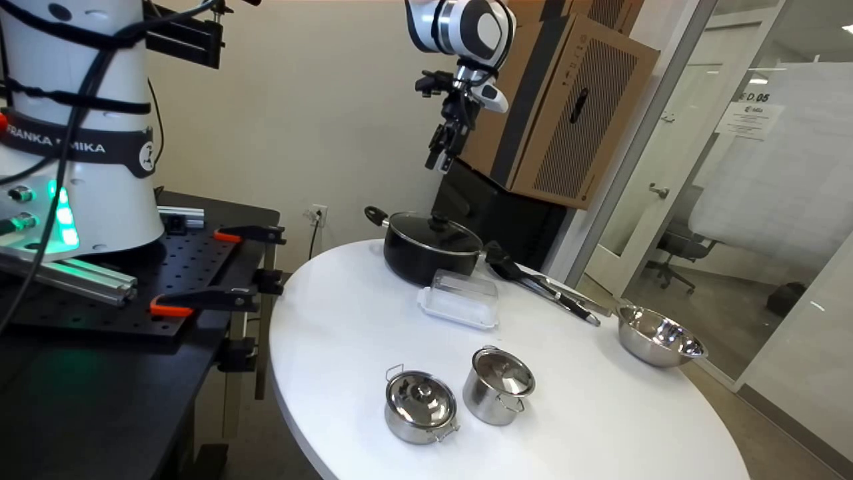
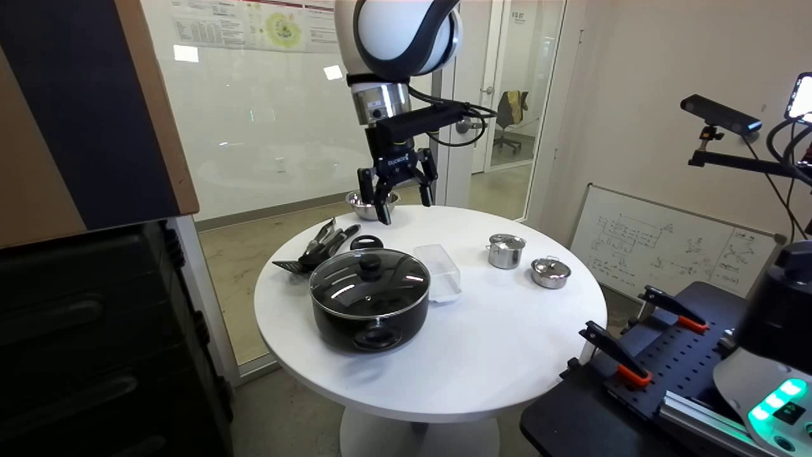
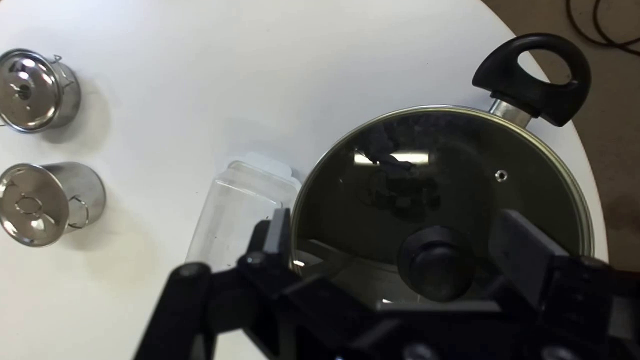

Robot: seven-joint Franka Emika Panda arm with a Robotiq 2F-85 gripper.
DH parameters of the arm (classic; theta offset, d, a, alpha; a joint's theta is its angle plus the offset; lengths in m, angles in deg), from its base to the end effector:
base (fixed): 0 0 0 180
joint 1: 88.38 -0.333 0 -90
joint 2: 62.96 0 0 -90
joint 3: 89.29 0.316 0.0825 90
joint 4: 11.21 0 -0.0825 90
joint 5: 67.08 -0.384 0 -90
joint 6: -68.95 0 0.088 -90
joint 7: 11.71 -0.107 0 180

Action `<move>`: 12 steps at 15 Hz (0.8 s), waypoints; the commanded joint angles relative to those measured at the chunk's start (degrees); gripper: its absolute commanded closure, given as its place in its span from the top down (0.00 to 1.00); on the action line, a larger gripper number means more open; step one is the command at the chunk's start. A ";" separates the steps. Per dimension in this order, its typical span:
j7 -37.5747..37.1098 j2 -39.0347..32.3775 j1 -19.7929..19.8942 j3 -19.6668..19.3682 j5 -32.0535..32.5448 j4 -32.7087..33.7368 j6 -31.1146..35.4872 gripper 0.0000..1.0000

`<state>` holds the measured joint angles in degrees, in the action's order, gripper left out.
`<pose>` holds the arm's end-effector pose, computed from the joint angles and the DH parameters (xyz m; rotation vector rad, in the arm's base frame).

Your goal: Take the lid off the pot and put it on the table

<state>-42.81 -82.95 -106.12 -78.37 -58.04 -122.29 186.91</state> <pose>0.5247 0.2728 0.2910 2.9661 0.0637 -0.2357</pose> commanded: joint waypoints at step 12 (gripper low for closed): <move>3.41 -3.90 -0.70 -1.58 -1.73 3.18 1.71 1.00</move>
<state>-42.65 -85.92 -106.65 -79.74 -58.54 -119.99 187.12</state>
